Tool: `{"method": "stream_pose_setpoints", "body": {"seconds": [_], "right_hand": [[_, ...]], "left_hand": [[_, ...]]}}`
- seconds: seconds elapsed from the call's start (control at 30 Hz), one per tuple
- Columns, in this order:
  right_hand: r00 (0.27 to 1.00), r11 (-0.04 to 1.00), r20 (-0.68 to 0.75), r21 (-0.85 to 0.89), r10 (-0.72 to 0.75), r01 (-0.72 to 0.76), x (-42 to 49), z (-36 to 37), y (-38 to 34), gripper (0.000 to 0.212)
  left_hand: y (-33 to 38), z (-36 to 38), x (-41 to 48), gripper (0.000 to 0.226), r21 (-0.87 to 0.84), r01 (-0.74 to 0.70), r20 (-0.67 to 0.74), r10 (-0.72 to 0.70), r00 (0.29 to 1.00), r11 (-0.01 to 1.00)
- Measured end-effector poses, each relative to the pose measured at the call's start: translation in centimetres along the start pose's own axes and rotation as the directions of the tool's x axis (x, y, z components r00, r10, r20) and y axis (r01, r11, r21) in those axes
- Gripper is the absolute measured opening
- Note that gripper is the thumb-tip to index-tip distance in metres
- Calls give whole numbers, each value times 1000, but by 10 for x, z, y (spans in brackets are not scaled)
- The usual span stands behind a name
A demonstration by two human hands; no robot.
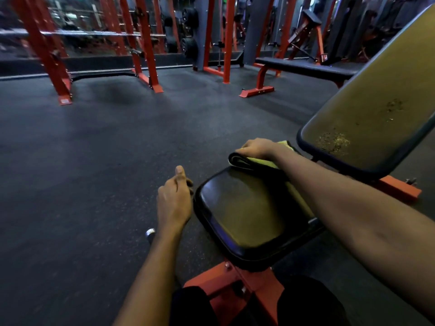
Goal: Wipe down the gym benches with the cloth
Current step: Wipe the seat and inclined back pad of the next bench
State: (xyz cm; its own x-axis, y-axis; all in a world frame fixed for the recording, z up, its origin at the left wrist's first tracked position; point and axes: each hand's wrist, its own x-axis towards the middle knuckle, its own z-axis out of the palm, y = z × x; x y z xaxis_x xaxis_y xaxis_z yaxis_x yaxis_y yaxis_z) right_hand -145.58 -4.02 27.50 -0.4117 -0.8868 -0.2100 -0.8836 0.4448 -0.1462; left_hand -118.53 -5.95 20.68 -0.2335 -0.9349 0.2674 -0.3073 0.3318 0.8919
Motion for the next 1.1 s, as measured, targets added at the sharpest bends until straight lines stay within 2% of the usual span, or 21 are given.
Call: {"method": "stream_pose_setpoints", "body": {"seconds": [0.13, 0.3, 0.37, 0.5, 0.57, 0.67, 0.8, 0.9, 0.97, 1.1], "right_hand": [[997, 993, 35, -95, -67, 70, -15, 10, -46, 65], [976, 970, 1, -104, -219, 218, -60, 25, -108, 54], [959, 947, -9, -165, -282, 276, -84, 33, -131, 52], [896, 799, 24, -442, -444, 407, -132, 55, -153, 53], [866, 748, 7, -502, -499, 435, -157, 65, -149, 56], [868, 775, -73, -491, -491, 398, -194, 82, -134, 57], [913, 868, -148, -396, -380, 298, -203, 89, -127, 63], [963, 926, -119, -322, -244, 194, -167, 74, -148, 67], [978, 931, -100, -337, -181, 138, -151, 71, -159, 64], [939, 916, -233, -370, -251, 153, -182, 90, -147, 63]], "left_hand": [[-8, -27, -6, 70, -38, 25, -47, -27, 999, 999], [5, -54, -14, 73, -38, 5, -102, -9, 995, 999], [13, -62, -18, 73, -40, -9, -125, 4, 992, 999], [26, -70, -22, 73, -40, -40, -119, 35, 992, 998], [29, -70, -24, 71, -47, -46, -109, 40, 993, 998], [32, -68, -24, 68, -52, -44, -71, 40, 997, 998], [30, -63, -21, 65, -51, -68, -24, 67, 997, 996], [31, -62, -21, 65, -45, -85, 11, 86, 996, 995], [30, -62, -21, 66, -50, -89, 32, 91, 995, 995], [26, -55, -18, 64, -65, -80, 122, 87, 989, 995]]}}
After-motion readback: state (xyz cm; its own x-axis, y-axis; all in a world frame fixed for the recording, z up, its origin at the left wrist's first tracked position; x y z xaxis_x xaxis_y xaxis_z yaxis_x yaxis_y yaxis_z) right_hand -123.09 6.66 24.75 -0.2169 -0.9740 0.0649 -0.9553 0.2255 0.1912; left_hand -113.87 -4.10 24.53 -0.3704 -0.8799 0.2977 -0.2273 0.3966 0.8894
